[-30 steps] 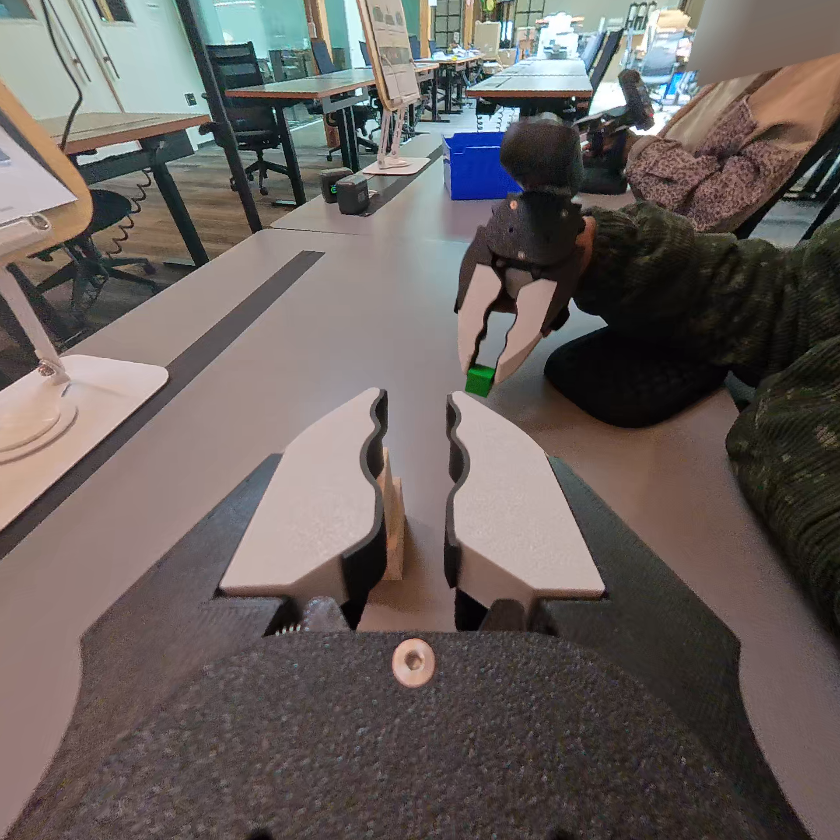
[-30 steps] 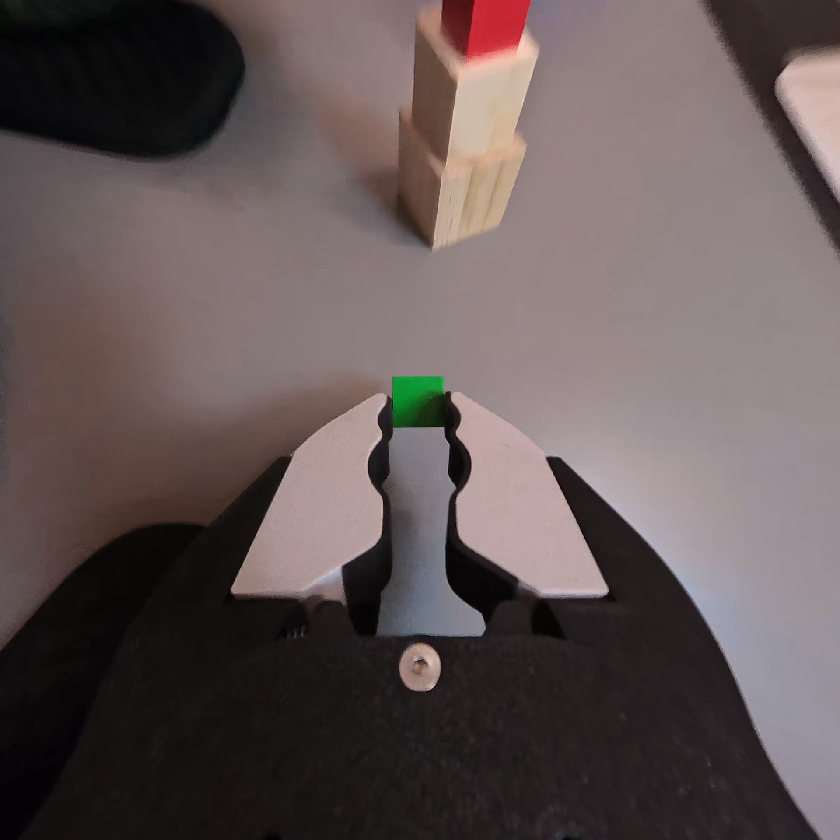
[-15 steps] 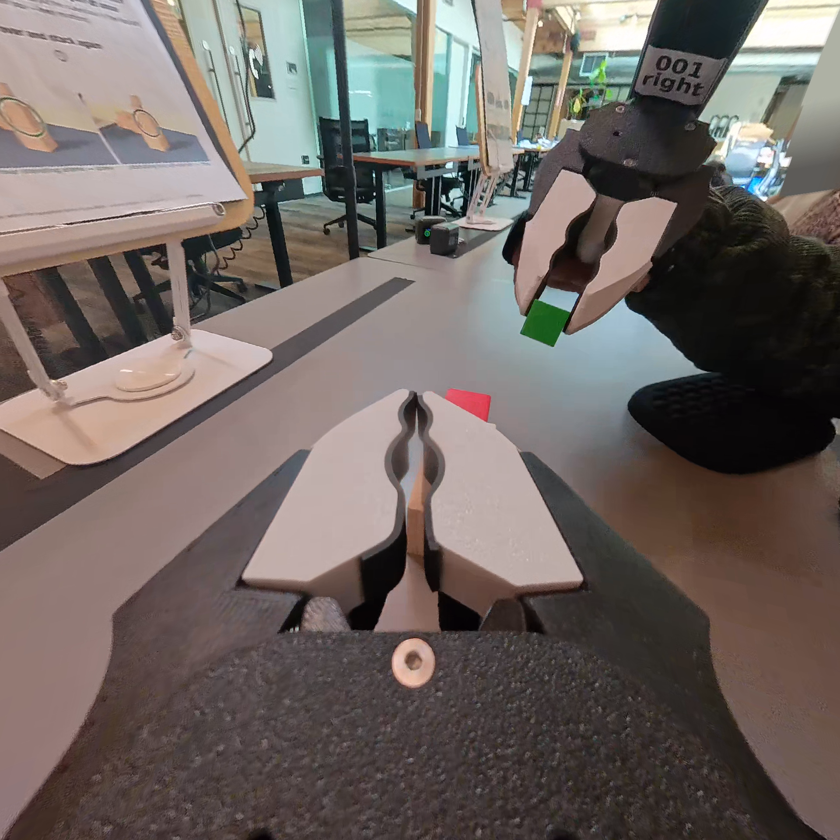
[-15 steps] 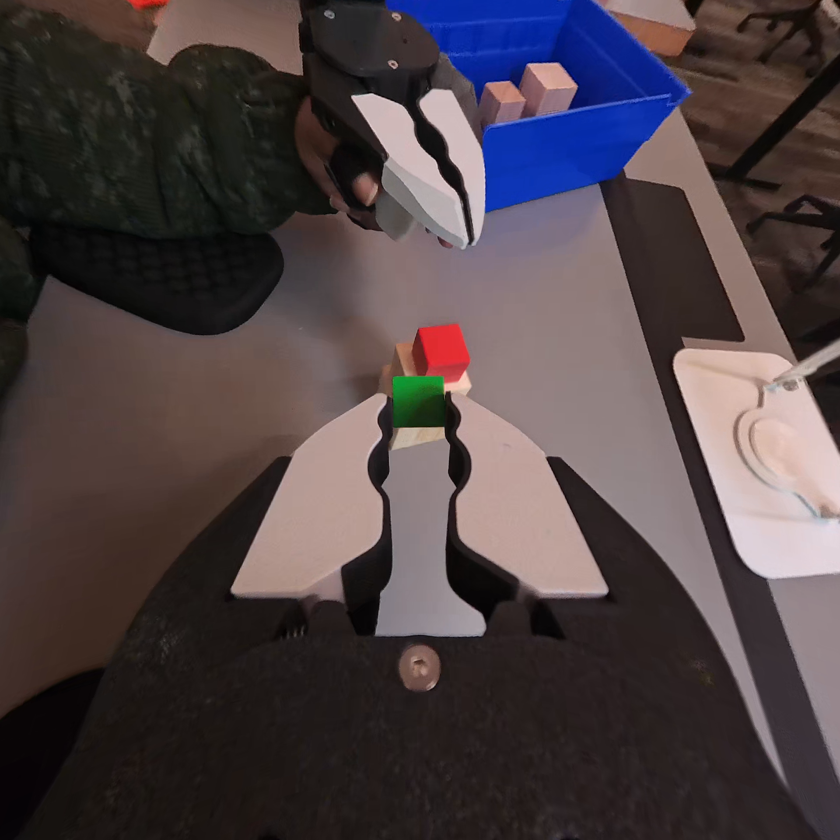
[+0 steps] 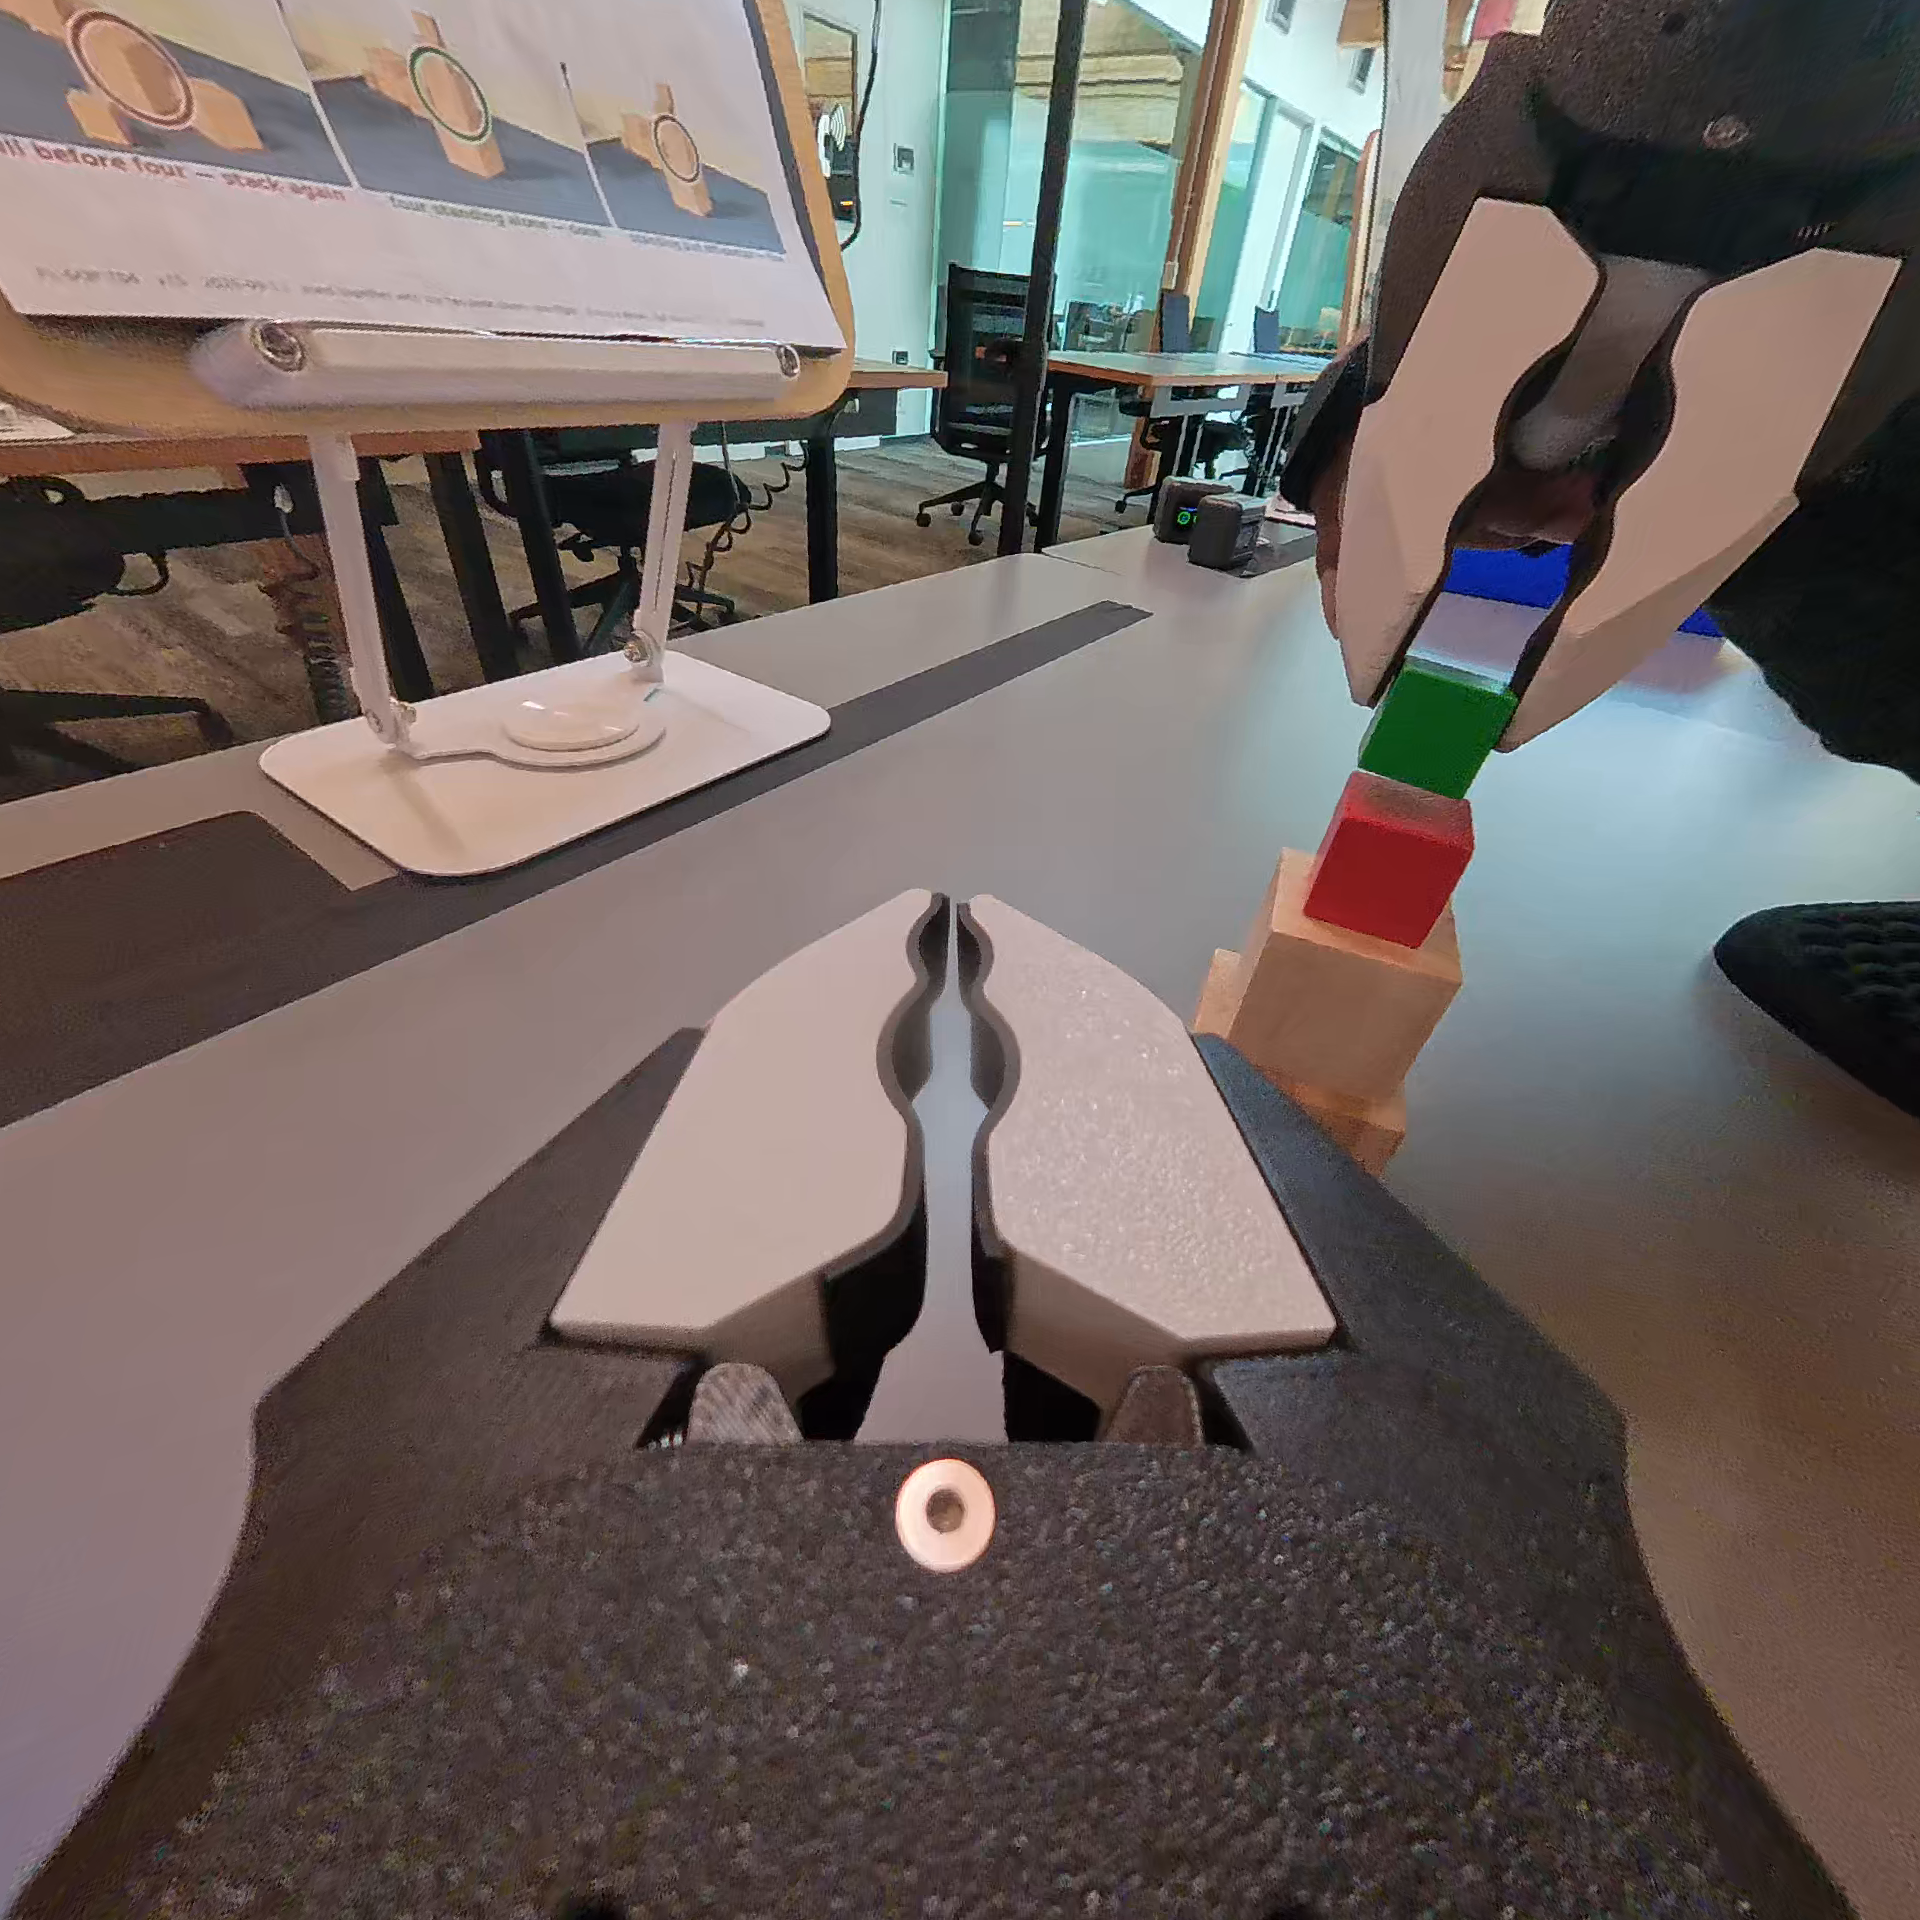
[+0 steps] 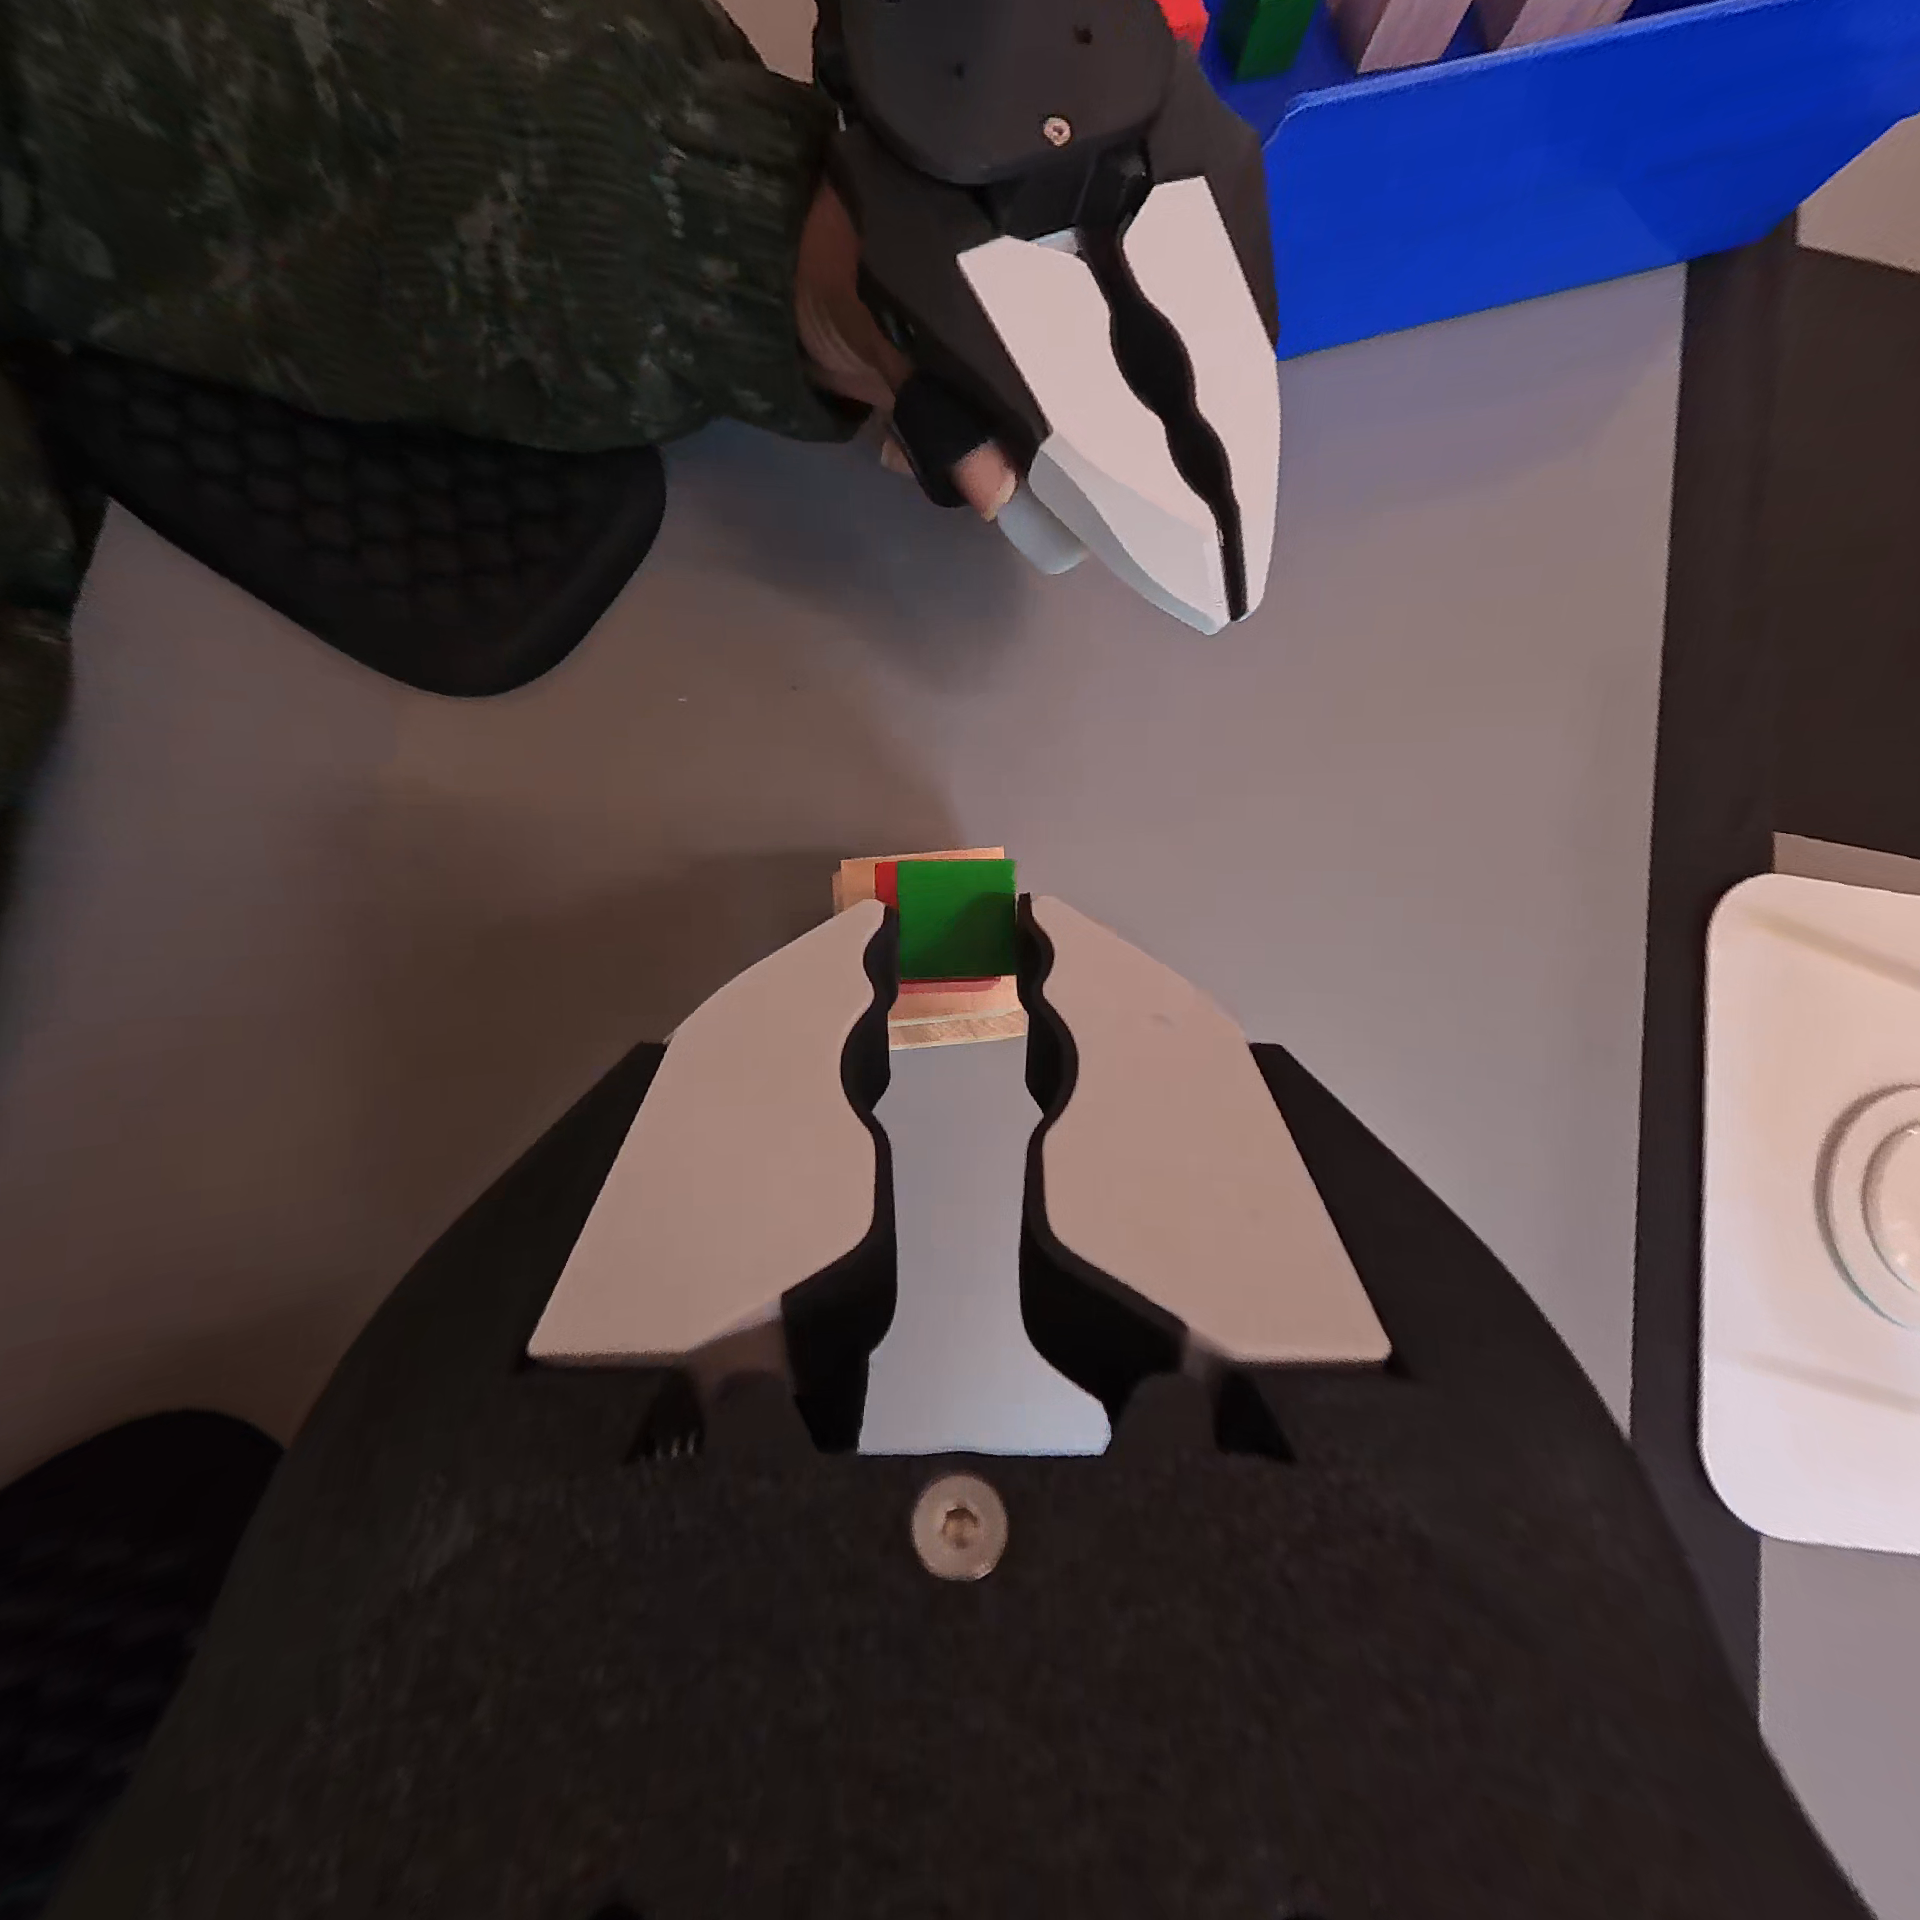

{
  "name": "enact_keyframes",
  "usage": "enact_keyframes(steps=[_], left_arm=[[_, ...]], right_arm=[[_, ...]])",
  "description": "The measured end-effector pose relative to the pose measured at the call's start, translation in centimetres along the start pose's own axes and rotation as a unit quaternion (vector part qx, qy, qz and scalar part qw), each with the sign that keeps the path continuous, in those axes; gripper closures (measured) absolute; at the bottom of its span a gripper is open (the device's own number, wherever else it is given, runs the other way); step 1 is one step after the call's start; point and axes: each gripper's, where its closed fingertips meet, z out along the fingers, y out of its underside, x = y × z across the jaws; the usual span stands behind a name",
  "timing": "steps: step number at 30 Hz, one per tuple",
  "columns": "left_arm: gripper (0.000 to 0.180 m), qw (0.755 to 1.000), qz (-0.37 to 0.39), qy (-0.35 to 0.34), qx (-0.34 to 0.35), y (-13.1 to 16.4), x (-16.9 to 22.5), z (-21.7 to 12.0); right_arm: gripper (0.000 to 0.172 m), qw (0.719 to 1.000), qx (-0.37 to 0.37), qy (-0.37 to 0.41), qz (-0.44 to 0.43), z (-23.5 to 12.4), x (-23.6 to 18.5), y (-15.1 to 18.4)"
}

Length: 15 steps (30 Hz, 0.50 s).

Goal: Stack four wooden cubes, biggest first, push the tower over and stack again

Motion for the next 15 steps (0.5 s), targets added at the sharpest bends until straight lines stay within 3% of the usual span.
enact_keyframes(steps=[1,15], left_arm=[[0.179,1.000,-0.001,-0.002,-0.001,0.08,-0.12,0.02],[0.178,1.000,0.011,0.002,-0.015,0.50,0.21,0.35]], right_arm=[[0.150,1.000,-0.002,-0.008,0.001,0.09,-0.07,-0.01],[0.150,0.998,-0.042,-0.037,-0.009,0.77,-0.40,0.05]])
